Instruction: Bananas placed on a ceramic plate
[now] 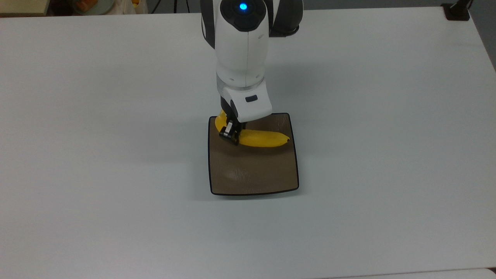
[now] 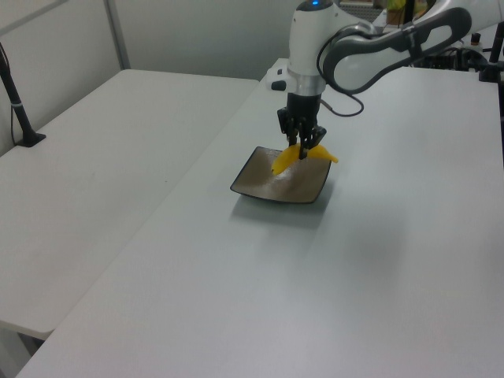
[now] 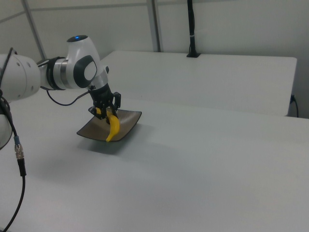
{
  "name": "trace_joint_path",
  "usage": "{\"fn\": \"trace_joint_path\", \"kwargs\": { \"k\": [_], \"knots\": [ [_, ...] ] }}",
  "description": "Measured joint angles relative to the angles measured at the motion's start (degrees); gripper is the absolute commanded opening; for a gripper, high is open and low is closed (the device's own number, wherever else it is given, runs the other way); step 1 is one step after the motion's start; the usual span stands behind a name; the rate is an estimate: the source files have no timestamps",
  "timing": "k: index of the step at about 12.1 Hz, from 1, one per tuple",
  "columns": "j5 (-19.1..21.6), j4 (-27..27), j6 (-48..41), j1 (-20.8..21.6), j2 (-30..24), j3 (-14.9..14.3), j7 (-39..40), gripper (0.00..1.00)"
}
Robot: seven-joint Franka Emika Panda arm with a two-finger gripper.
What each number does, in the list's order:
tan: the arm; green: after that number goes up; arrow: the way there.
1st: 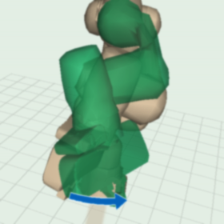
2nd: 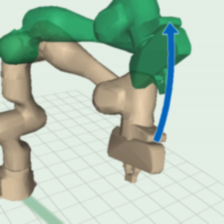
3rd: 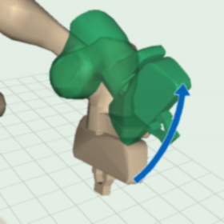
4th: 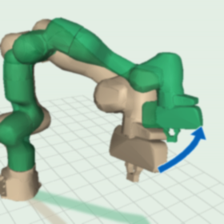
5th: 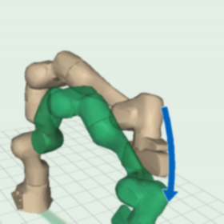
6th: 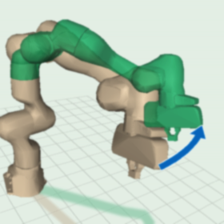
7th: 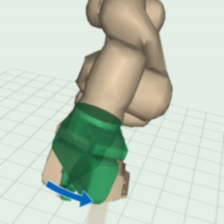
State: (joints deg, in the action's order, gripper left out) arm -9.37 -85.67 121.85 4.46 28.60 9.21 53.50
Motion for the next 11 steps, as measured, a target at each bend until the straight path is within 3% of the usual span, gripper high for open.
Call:
{"fn": "trace_joint_path", "kwargs": {
  "k": [3, 5, 7, 8, 11],
  "knots": [
    [-0.02, 0.73, 3.52, 0.32, 1.05, -0.49, 0.00, 0.00],
    [-0.02, 1.97, 3.52, 0.32, 1.25, -0.55, 0.00, 0.08],
    [-0.02, 2.73, 3.53, 0.49, 2.30, -0.55, -0.14, 0.56],
    [-0.02, 2.98, 3.82, 0.68, 2.84, -0.55, -1.54, 1.00],
    [-0.02, 3.07, 7.23, 1.06, 3.34, -0.55, -5.69, 1.00]
  ]
}}
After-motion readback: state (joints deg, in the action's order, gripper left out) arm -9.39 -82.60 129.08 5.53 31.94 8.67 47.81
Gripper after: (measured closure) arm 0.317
